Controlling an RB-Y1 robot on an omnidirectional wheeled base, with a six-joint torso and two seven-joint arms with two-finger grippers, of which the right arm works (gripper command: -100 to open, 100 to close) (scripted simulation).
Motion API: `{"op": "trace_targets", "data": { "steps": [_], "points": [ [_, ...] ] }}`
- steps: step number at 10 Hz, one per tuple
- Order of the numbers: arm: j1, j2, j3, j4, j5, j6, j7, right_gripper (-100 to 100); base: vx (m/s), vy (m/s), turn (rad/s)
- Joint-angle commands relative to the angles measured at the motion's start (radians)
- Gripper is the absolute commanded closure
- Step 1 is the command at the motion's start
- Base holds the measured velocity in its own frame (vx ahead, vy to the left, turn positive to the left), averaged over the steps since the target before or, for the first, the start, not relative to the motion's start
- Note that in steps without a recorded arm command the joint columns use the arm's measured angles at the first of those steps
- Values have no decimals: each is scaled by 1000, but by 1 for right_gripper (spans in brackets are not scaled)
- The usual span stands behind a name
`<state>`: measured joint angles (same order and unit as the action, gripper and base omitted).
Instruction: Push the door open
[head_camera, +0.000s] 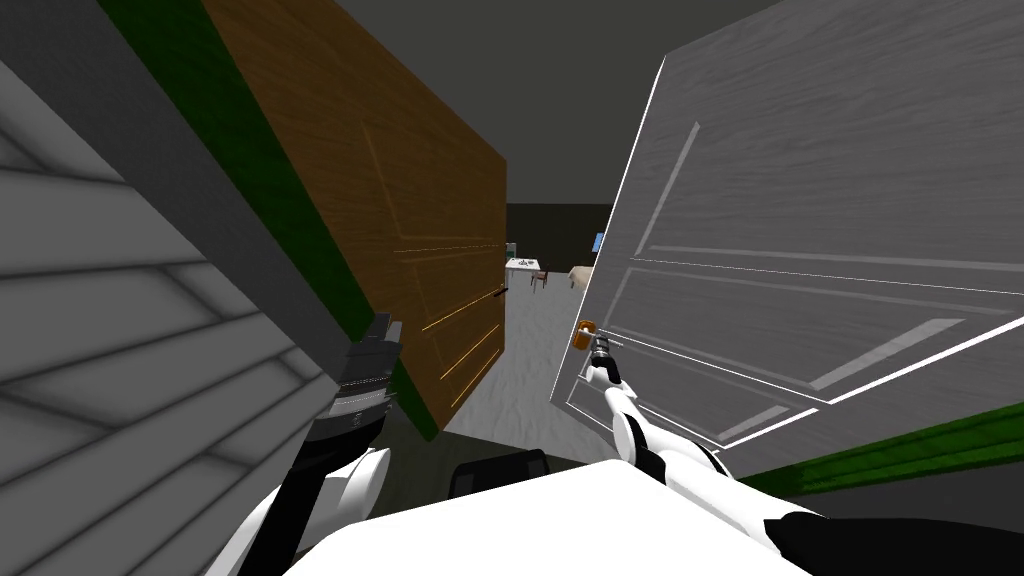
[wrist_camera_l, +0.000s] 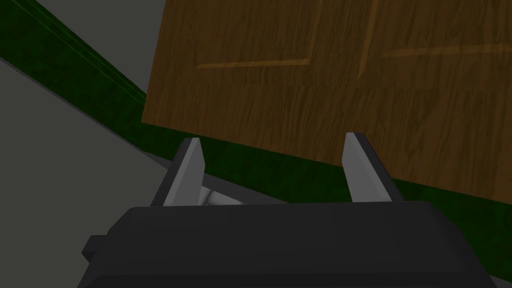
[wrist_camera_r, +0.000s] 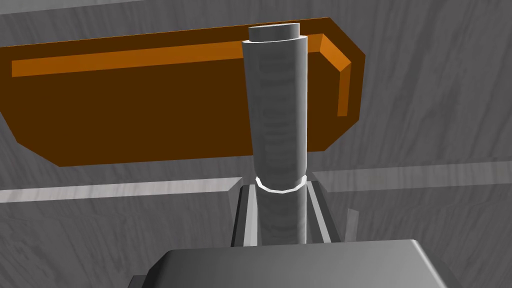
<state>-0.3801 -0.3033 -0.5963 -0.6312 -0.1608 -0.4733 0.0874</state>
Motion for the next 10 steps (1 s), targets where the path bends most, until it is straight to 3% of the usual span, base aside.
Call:
{"op": "trace_targets", "data": {
  "steps": [1, 2, 4, 7, 10],
  "points": [
    [3, -10, -33, -13, 0, 0, 12, 100, 142, 1, -4],
    [1, -8, -58, -10, 2, 0, 24, 100, 139, -6, 1],
    [1, -8, -58, -10, 2, 0, 24, 100, 82, -10, -2],
    [-4, 0, -124, -2, 6, 0, 57, 100, 118, -6, 0],
    [-8, 5, -169, 3, 9, 0, 80, 100, 140, 1, -14]
  ]
}}
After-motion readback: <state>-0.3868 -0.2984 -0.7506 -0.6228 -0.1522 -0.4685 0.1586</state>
